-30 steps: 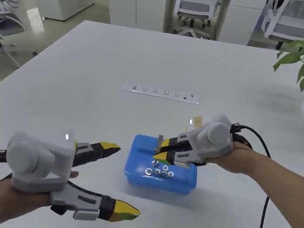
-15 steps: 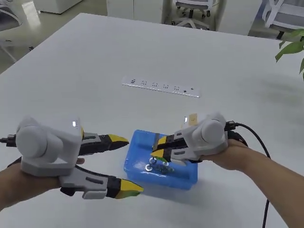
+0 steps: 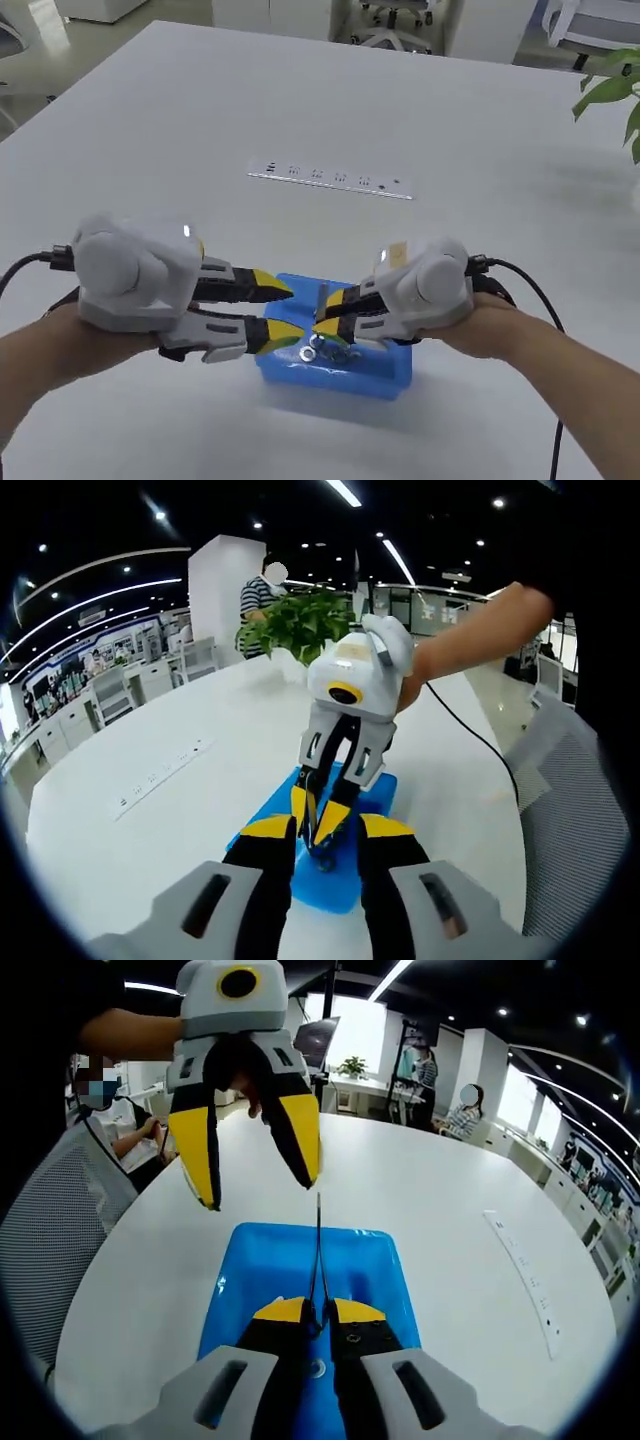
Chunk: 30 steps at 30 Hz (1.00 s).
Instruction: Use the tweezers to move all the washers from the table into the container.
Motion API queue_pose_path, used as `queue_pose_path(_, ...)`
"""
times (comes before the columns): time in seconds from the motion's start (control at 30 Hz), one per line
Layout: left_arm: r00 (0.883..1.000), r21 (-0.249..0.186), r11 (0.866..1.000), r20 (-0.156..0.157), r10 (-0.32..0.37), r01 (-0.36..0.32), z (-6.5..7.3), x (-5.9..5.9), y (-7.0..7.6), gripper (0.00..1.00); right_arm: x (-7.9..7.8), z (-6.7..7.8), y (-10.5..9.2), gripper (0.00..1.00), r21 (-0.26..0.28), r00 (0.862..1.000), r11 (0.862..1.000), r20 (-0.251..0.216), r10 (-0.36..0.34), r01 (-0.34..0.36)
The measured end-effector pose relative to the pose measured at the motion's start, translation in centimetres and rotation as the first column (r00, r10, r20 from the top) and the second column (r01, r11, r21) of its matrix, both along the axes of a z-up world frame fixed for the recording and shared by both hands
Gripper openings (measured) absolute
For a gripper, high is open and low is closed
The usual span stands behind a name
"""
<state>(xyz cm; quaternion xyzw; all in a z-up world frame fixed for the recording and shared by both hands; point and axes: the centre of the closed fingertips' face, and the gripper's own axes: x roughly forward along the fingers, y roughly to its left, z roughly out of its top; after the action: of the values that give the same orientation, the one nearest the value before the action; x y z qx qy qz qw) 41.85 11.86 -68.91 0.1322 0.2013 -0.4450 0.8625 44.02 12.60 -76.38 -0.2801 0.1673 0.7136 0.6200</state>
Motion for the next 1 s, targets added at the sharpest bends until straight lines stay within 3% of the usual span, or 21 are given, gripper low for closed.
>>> queue_pose_path(0.43, 0.997, 0.071, 0.995, 0.018, -0.069, 0.068, -1.2, 2.2, -0.4, 0.16, -0.2, -0.2, 0.1, 0.09, -0.002, 1.000, 1.000, -0.001, 0.018, -0.018)
queue_pose_path(0.63, 0.994, 0.078, 0.991, 0.021, -0.109, 0.107, -0.7, 2.3, -1.2, 0.07, -0.2, -0.2, 0.2, 0.10, 0.000, 1.000, 1.000, 0.002, 0.026, -0.026)
queue_pose_path(1.0, 0.988, 0.096, 0.984, 0.025, -0.155, 0.152, -0.5, 2.0, -1.8, 0.06, -0.1, -0.1, 0.2, 0.11, -0.002, 0.999, 0.999, 0.020, 0.042, -0.042)
